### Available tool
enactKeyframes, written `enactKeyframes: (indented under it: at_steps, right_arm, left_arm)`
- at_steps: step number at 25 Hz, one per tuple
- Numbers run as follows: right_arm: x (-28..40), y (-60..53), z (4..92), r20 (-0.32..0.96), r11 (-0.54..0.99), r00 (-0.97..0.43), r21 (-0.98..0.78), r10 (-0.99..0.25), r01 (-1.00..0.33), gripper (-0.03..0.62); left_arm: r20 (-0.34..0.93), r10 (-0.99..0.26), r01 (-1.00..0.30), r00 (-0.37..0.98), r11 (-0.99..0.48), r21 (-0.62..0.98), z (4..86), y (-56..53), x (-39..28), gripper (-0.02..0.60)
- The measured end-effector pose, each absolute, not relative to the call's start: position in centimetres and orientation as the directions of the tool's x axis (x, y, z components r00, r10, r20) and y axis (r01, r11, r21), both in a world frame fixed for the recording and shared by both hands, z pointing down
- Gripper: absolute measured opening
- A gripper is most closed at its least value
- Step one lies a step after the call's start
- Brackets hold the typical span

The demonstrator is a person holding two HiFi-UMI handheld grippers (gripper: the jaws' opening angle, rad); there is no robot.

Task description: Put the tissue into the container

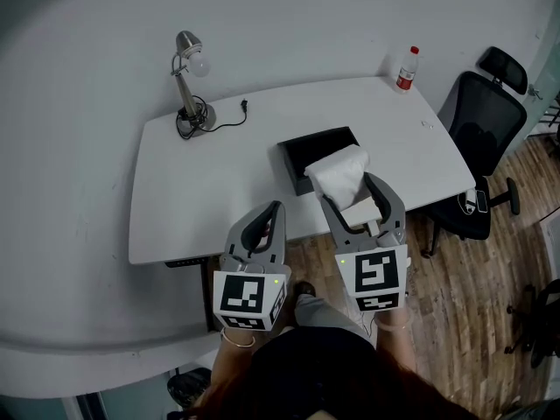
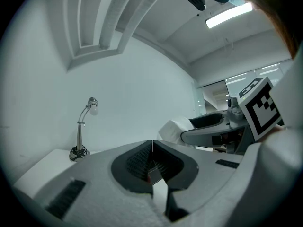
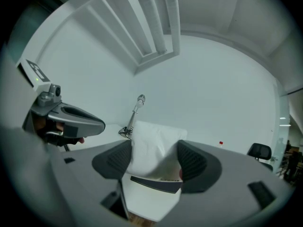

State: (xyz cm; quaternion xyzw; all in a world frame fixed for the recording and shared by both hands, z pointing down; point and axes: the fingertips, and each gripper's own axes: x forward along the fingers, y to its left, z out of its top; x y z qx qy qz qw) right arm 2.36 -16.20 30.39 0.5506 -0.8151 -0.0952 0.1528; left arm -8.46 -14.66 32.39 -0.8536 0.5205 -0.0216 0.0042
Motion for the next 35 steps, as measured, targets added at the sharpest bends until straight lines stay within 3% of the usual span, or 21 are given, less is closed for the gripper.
enactKeyframes:
  at_steps: [35]
  right_arm:
    - [3.6, -27.0, 34.2, 0.249, 0.445, -0.386, 0.255, -0.888, -0.859, 0.318]
  left_arm:
    - [0.092, -0.898, -0.902, 0.430, -0.432, -0.008, 34.3, -24.2, -6.8, 0.028]
